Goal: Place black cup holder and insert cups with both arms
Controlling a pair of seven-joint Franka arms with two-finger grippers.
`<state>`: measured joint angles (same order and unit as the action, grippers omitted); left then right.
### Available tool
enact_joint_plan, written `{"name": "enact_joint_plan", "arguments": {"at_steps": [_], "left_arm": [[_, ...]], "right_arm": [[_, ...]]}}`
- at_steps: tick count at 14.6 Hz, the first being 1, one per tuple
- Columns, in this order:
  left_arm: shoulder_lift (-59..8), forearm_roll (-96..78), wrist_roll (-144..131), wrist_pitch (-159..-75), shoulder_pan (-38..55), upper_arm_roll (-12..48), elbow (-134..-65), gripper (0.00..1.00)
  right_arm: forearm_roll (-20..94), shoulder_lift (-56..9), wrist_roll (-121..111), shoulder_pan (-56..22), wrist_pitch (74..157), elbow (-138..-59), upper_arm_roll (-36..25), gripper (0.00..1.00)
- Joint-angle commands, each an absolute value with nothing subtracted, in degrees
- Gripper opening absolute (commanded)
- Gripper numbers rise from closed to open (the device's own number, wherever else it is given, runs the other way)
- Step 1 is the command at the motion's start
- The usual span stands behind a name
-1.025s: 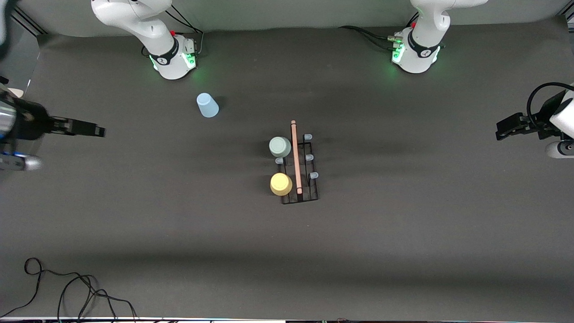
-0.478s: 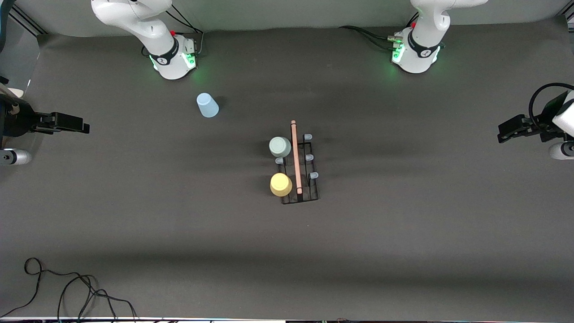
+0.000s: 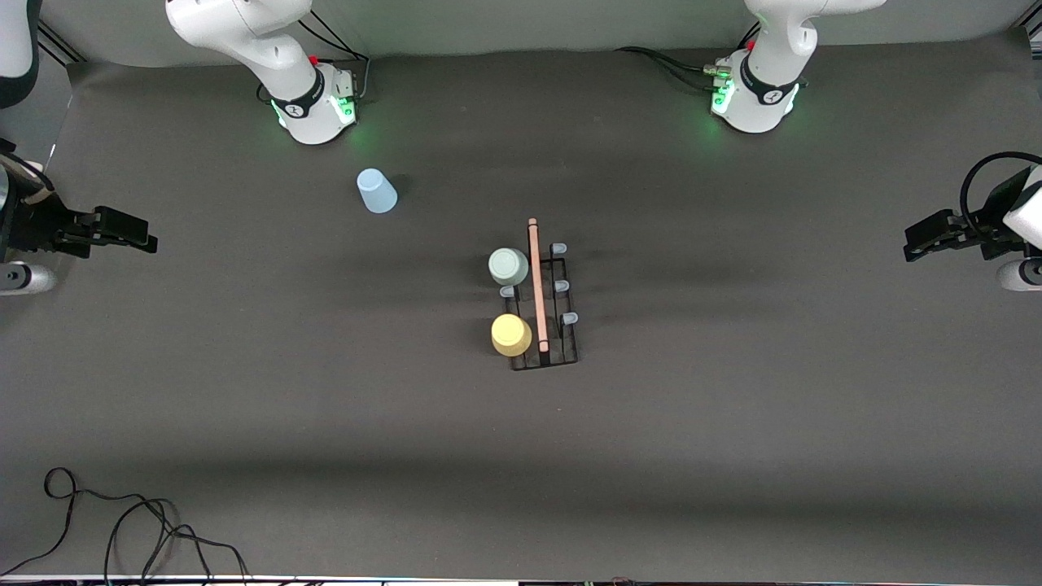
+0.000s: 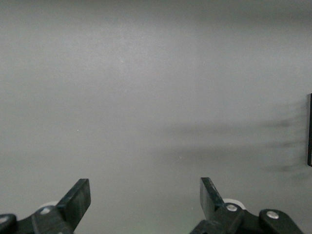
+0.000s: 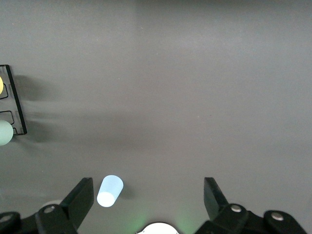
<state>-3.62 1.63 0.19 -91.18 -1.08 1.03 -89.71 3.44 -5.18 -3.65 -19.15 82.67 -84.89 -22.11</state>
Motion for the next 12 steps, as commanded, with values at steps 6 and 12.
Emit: {"name": "enact_joint_plan", "arguments": {"at_steps": [6,12], "left_arm": [[-2.55,2.55,0.88,-92.46,-0.7,1.05,-91.14,1.0],[-2.64,2.55,0.88,-92.29,-0.7,1.05,-91.14,1.0]], "right_arm": [[0.44,0.35,-3.87,-1.42,85.52,-90.7,-2.74,1.0],[0.53,1.58,3.6,-0.62,86.13,-92.37,-0.35,1.0]]}}
